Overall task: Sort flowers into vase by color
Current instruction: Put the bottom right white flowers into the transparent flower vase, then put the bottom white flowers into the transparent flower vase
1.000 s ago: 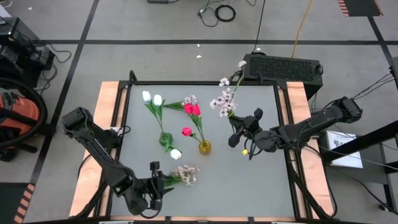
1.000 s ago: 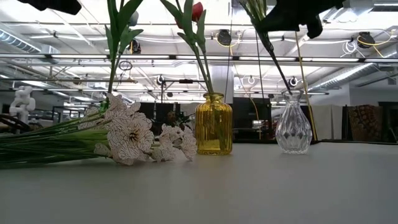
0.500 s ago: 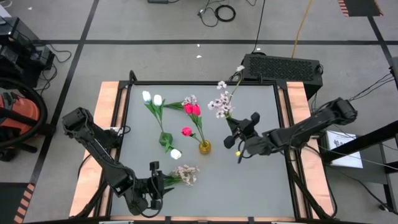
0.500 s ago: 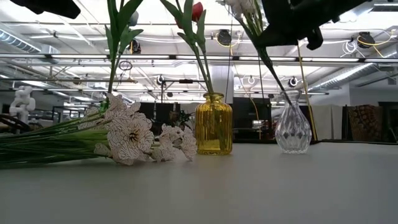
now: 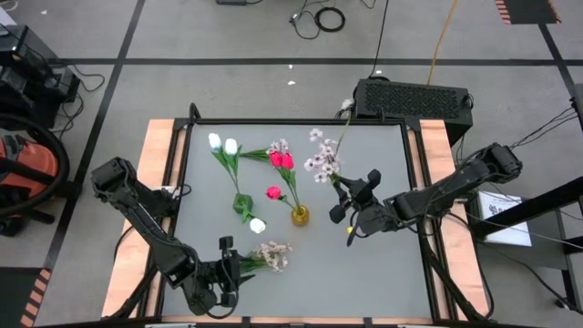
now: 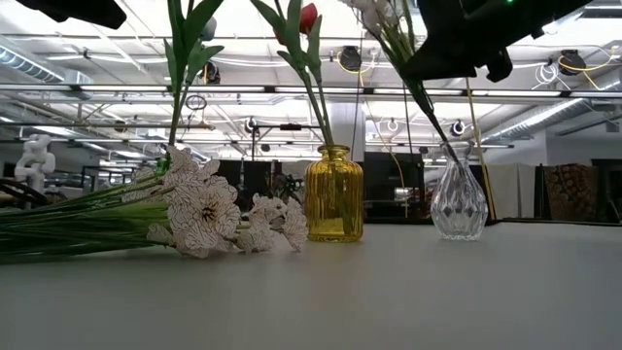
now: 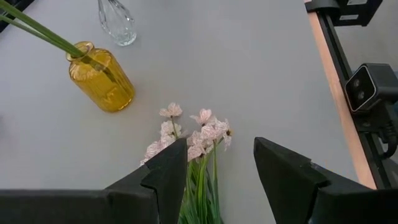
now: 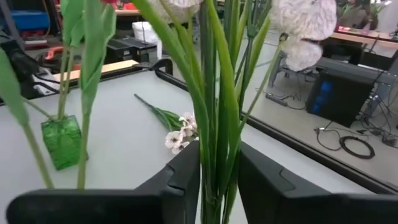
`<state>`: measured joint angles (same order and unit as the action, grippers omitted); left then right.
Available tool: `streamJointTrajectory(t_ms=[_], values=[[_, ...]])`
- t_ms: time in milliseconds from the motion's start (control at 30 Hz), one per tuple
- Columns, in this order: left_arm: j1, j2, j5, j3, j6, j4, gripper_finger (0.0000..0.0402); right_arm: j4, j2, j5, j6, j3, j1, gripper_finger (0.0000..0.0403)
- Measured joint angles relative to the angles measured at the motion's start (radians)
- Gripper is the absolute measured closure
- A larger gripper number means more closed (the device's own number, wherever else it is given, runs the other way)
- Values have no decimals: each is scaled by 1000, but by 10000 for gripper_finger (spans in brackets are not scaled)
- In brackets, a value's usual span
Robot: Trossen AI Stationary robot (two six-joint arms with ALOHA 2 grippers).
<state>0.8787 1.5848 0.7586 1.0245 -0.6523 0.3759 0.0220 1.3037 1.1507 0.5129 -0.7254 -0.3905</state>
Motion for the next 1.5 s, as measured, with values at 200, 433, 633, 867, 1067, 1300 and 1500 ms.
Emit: streamJointTrajectory(t_ms=[200,433,633,867,1067,1300,1500], values=[[0,0,1,-8,-25,-1,207,-14,-5,0,-1,0,-36,301],[0,0,0,-51,-102,2,207,-96,-8,-5,62,0,-72,291],[1,0,-8,-73,-153,0,207,-188,-33,-21,107,0,-83,291],[1,0,-11,-74,-155,-3,207,-341,-97,-177,231,0,-72,261],[1,0,-8,-83,-207,-4,207,-508,-158,-217,337,0,-67,207],[1,41,-29,-100,-235,-15,207,-553,-224,-357,351,0,-69,154],[1,86,-95,-100,-289,-11,206,-627,-276,-373,342,0,-83,133]])
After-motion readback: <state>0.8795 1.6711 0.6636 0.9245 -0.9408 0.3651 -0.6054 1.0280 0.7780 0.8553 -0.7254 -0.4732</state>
